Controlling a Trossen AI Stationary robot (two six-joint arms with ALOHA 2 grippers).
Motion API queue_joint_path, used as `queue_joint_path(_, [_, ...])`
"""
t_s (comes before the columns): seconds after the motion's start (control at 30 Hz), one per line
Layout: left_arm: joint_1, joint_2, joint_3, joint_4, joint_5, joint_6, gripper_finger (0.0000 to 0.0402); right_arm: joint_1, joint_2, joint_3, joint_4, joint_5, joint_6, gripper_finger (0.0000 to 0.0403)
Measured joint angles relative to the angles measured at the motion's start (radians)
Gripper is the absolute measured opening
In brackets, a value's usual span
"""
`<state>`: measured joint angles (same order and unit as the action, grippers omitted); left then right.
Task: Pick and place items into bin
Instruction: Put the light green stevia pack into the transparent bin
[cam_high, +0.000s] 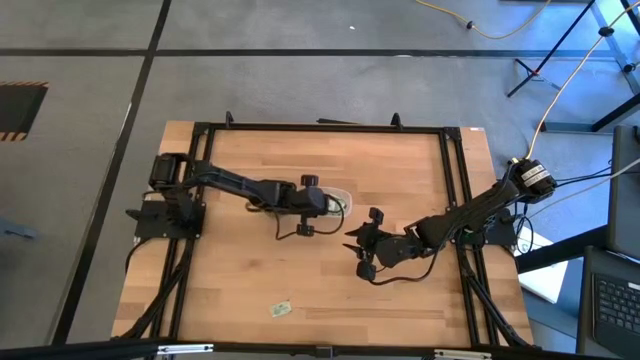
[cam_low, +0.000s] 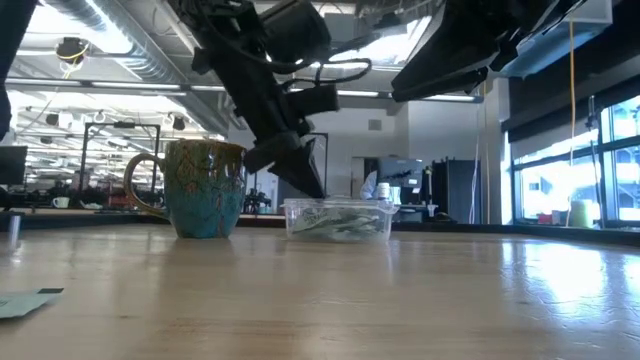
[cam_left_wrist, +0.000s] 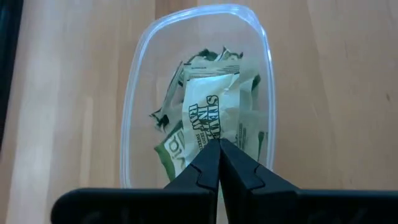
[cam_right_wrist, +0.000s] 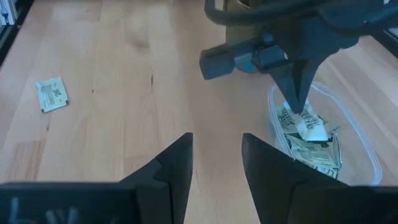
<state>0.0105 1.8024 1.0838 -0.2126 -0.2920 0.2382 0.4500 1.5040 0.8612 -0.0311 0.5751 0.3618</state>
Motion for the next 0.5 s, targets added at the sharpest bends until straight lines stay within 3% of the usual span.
queue_joint_path(0.23, [0.000,0.015,0.001,0.006,-0.001,-0.015,0.0007,0.000,0.000,0.000,0.000,0.000,0.001,0.0141])
queue_joint_path(0.5, [-0.008,-0.044,0.001,-0.031,-0.059,0.001,0.0064,0.000,0.000,0.000,-0.005,0.000,0.002,0.0141])
